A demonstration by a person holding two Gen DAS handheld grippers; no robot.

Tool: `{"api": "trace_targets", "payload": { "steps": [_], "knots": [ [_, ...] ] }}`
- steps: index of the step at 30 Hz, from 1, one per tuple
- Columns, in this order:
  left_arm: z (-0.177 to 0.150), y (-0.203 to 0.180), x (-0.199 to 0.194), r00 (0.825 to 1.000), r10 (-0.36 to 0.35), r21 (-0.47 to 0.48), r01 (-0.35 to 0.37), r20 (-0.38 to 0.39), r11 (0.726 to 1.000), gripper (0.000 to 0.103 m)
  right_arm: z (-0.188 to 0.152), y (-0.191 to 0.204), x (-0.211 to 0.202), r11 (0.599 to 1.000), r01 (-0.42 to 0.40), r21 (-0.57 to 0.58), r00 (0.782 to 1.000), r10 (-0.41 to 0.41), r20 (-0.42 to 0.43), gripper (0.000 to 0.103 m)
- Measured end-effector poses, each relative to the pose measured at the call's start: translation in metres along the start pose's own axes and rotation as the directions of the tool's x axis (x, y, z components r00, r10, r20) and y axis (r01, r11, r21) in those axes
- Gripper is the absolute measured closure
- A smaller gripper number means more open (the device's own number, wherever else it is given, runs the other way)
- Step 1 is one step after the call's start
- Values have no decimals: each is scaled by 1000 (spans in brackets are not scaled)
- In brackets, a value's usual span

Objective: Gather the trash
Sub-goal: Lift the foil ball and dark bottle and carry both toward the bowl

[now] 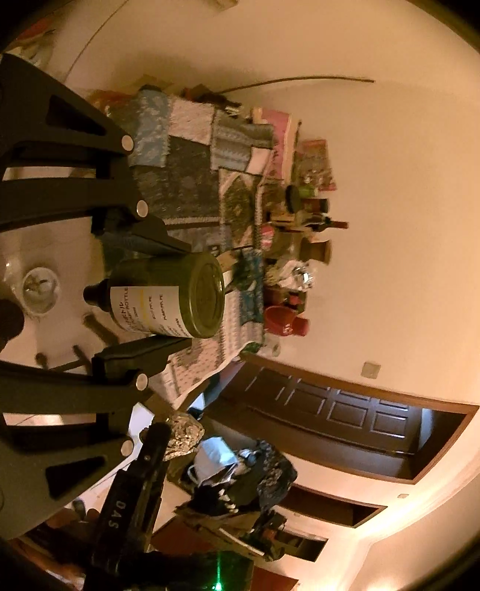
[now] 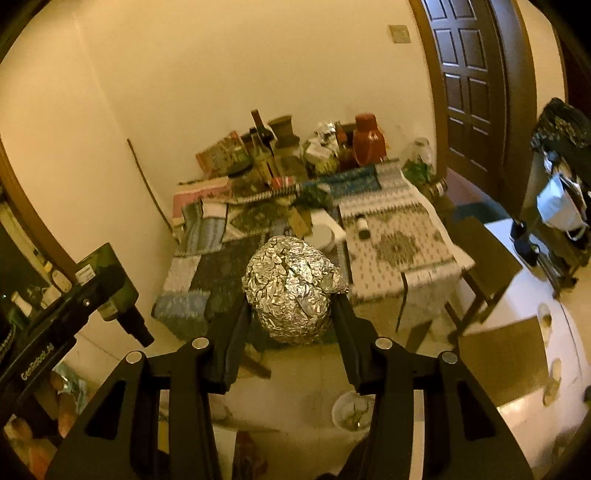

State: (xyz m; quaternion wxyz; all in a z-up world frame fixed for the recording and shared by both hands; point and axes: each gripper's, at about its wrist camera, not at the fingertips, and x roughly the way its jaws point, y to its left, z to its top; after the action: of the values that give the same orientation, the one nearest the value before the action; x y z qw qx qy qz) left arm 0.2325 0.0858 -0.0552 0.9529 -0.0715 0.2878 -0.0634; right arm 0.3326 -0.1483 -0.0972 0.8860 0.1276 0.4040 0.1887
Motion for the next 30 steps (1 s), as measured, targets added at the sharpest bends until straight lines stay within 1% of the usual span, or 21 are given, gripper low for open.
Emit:
{"api": "trace_targets", "payload": {
  "steps": [6, 9, 12, 17, 20, 22, 26, 30],
  "knots": [
    [-24, -7, 6, 996, -21, -26, 19, -81, 999, 62, -26, -5, -6, 999, 30, 13, 997, -29, -71, 61],
    [-37, -10, 16, 991, -20, -39, 15, -130, 999, 62, -35, -11, -1, 999, 34, 15, 994, -32, -106, 61],
    [-53, -11, 34, 983, -11, -44, 3, -185, 999, 62, -46, -20, 14, 999, 38, 12, 988, -35, -151, 61],
    [-88, -16, 80, 954, 16, -21, -24, -298, 999, 62, -69, -45, 52, 999, 33, 22, 972, -27, -233, 61],
    [-112, -19, 109, 937, 33, -21, -43, -347, 999, 62, -84, -58, 74, 999, 38, 18, 962, -32, -272, 61],
    [-132, -20, 132, 926, 36, -38, -54, -375, 998, 62, -97, -69, 94, 999, 39, 14, 951, -33, -308, 61],
    [-172, -17, 176, 903, 24, -96, -72, -430, 993, 62, -125, -93, 134, 999, 49, 4, 927, -44, -374, 61],
    [-217, -10, 219, 878, 30, -126, -102, -477, 987, 62, -159, -121, 183, 999, 53, 13, 887, -41, -459, 61]
  ]
}}
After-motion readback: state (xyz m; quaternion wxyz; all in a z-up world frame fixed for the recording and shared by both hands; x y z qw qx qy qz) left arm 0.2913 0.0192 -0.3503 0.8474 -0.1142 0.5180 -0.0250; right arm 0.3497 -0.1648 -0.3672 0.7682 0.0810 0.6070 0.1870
